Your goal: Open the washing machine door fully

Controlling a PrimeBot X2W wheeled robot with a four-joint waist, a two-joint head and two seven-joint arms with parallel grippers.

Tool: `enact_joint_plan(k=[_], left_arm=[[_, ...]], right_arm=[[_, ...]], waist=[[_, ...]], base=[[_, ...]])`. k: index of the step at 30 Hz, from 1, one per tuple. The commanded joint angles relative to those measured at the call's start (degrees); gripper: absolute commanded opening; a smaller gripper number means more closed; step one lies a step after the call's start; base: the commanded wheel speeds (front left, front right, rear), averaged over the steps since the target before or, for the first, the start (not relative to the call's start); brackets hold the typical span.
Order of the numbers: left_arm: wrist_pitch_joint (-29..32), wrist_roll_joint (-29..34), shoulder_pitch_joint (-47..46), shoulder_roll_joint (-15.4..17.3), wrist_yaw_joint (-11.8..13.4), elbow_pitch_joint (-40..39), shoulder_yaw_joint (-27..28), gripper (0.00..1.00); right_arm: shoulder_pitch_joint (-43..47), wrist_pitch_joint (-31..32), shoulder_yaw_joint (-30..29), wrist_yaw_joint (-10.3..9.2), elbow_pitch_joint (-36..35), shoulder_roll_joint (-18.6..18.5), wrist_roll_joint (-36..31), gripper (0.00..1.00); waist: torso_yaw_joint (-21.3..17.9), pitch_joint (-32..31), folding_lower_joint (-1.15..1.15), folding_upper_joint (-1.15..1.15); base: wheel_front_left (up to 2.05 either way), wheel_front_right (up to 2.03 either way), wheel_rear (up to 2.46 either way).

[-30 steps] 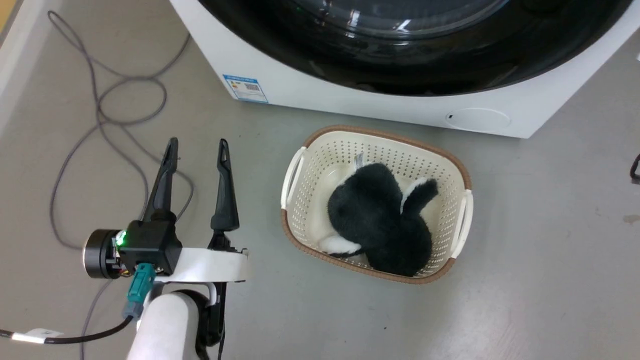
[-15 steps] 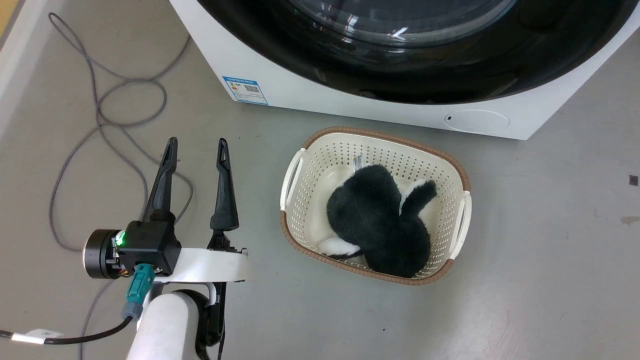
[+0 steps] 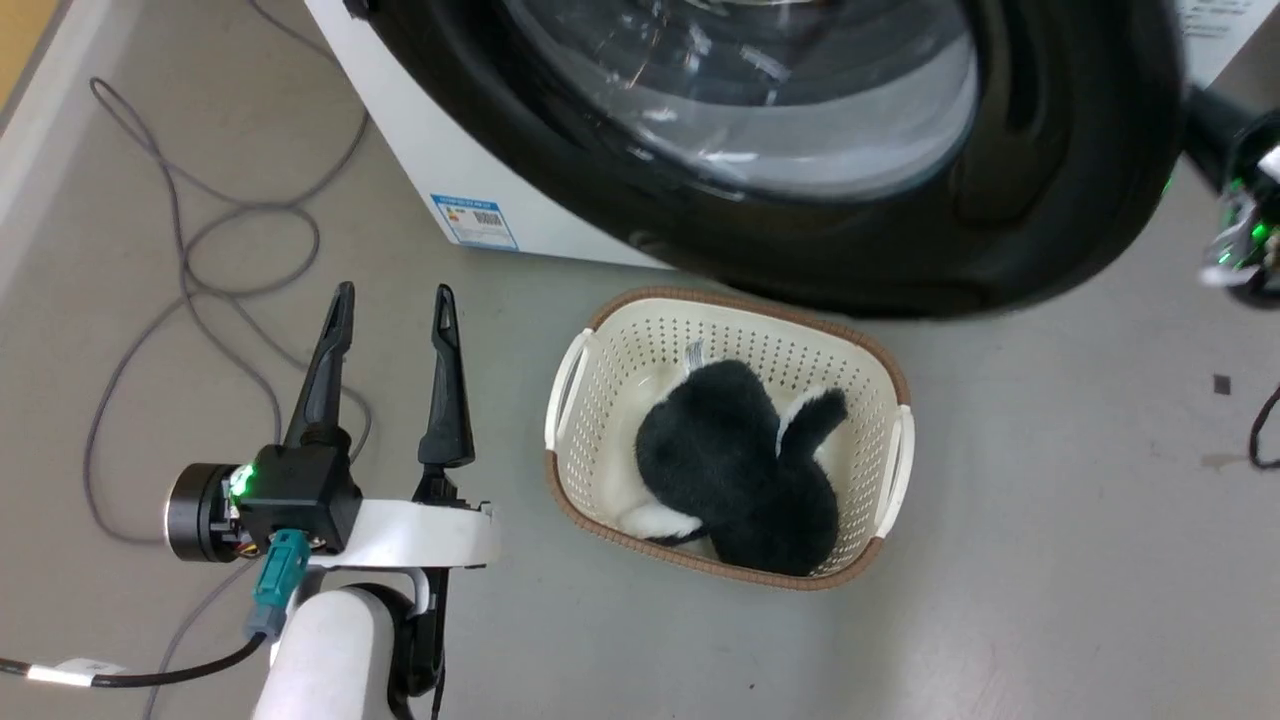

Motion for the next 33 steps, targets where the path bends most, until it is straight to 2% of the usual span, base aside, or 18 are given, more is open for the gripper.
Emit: enact_joint_plan(k=[1, 10, 21, 33], left_arm=[[-0.32, 0.26, 0.57, 0.06, -0.14, 0.16, 0.52, 1.00], [-0.32, 0.90, 2.17, 0.06, -0.84, 0.67, 1.27, 1.00], [-0.32, 1.47, 5.16, 0.06, -1.54, 1.68, 1.37, 1.00], [-0.32, 1.71, 8.10, 0.06, -1.68, 2.28, 1.85, 1.00]], right_arm=[[2.42, 1.31, 1.07, 0.06, -1.64, 1.31, 0.61, 0.00], [10.13, 6.58, 3.29, 0.06, -10.54, 2.81, 3.14, 0.00], [21.61, 13.13, 8.65, 0.06, -22.11, 5.50, 4.90, 0.00], [31.70, 15.33, 12.35, 0.06, -29.70, 8.33, 5.95, 0.00]], waist=[[-0.54, -0.65, 0.00, 0.00], [-1.95, -3.19, 0.00, 0.00], [-2.64, -7.88, 0.00, 0.00], [-1.89, -11.72, 0.00, 0.00]], base=[[0.00, 0.00, 0.00], [0.00, 0.00, 0.00], [0.00, 0.00, 0.00], [0.00, 0.00, 0.00]])
